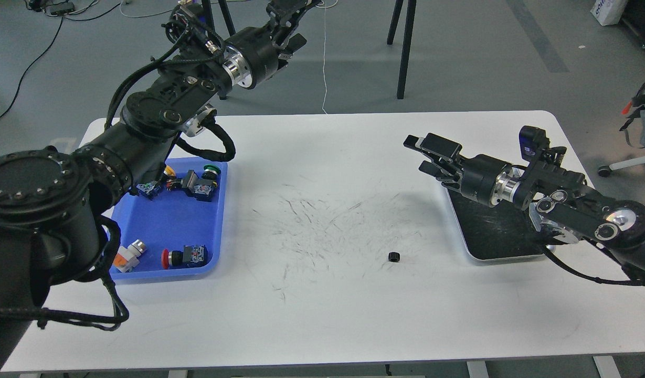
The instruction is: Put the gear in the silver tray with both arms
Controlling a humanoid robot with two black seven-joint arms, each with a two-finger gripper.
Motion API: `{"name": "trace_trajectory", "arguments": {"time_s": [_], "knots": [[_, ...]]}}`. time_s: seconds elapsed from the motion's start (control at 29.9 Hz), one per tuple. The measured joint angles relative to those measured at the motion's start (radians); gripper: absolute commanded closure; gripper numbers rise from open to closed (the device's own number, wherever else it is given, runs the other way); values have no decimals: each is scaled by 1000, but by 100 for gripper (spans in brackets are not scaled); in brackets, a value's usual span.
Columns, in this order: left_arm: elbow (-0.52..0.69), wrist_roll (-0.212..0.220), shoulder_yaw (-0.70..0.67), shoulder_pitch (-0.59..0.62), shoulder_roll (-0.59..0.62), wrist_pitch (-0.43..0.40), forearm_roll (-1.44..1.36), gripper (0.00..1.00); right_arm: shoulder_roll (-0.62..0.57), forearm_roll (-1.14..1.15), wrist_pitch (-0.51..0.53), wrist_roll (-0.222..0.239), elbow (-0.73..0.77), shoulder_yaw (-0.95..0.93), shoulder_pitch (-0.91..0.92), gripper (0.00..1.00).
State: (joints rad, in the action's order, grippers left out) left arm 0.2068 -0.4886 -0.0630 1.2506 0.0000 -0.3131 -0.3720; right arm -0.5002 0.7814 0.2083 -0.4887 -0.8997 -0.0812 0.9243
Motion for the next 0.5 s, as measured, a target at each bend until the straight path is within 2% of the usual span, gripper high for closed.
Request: {"name": "trace_trajectory", "arguments": {"time_s": [0.27, 0.5], "knots": [[1, 0, -88, -103, 91, -16, 1, 0, -5, 202, -15, 0, 6, 17, 26, 2], [5, 0, -100, -202, 151, -132, 2, 0, -23, 276, -6, 0, 5, 138, 93, 2]]}}
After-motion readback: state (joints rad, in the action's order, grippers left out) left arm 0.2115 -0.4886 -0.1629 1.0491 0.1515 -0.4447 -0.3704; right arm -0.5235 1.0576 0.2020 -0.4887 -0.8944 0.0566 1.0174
